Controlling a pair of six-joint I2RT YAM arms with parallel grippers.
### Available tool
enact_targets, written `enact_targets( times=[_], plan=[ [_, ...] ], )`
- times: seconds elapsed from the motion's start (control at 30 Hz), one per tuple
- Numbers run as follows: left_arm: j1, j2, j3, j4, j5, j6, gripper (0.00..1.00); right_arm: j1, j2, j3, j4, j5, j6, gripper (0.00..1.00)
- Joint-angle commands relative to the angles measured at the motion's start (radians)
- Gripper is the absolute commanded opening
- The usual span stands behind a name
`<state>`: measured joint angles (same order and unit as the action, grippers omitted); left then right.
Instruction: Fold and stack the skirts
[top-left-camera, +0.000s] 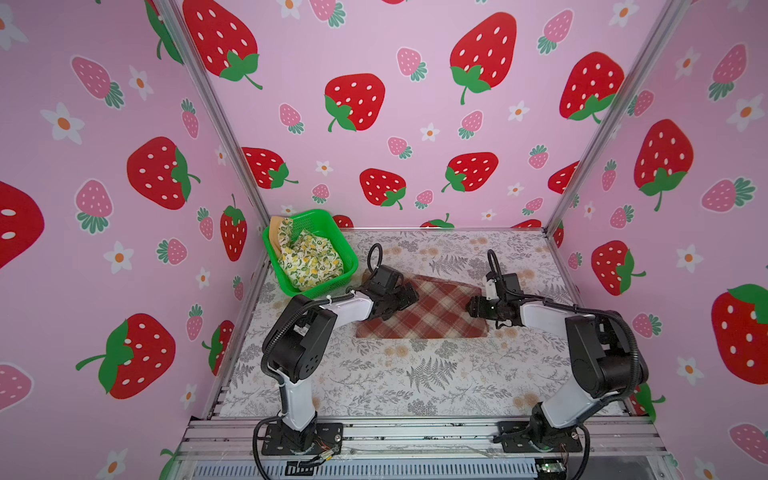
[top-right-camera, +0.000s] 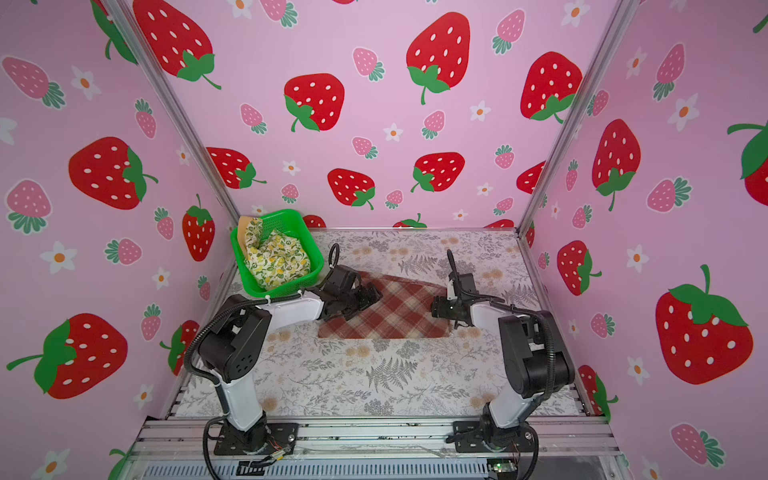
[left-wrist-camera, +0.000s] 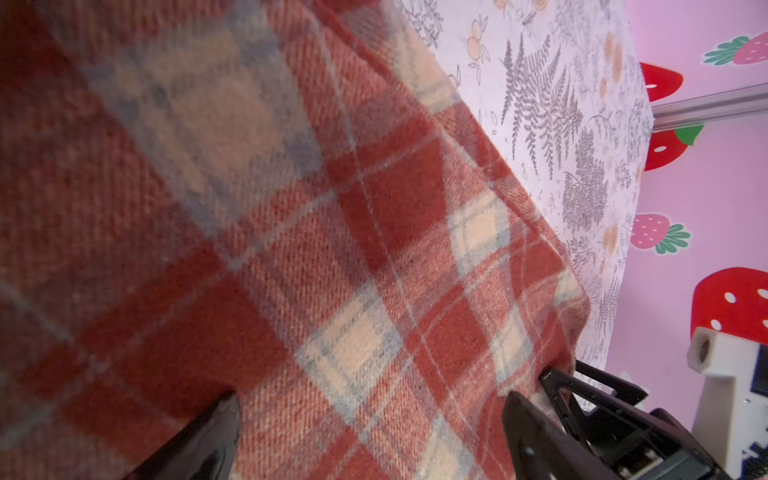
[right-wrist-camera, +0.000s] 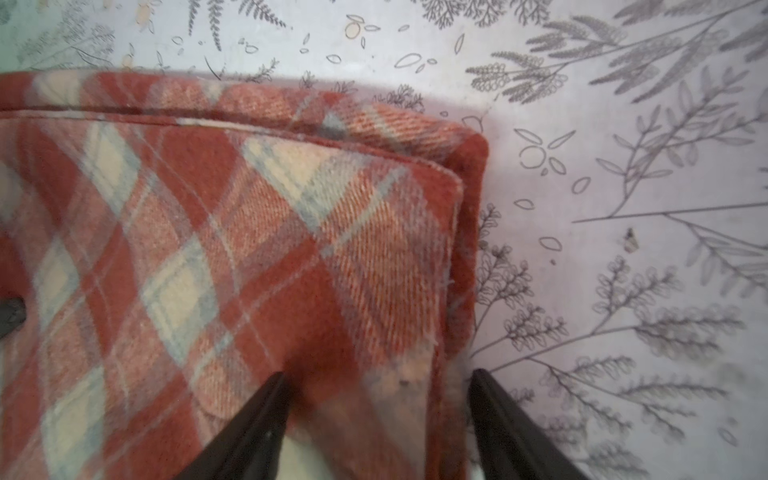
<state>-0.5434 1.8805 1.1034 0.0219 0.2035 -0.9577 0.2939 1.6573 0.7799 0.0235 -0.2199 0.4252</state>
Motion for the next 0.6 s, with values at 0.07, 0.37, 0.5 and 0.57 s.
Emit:
enact_targets(
  times=[0.07, 0.37, 0.5, 0.57],
  plan=[
    [0.002, 0.025, 0.016, 0.010, 0.013, -0.014, 1.00, -0.006, 0.052, -0.081, -0.053, -0.044, 0.035, 0.60],
    [0.001, 0.015, 0.006, 0.020, 0.022, -0.013, 1.00, -0.045, 0.039, -0.065, -0.051, -0.056, 0.027, 0.24],
    [-0.014, -0.018, 0.017, 0.003, 0.022, 0.002, 1.00, -0.068, 0.035, 0.001, -0.117, -0.046, -0.015, 0.12],
    [-0.028, -0.034, 0.030, -0.007, 0.021, 0.010, 1.00, -0.077, 0.027, 0.039, -0.163, -0.020, -0.044, 0.11]
  ],
)
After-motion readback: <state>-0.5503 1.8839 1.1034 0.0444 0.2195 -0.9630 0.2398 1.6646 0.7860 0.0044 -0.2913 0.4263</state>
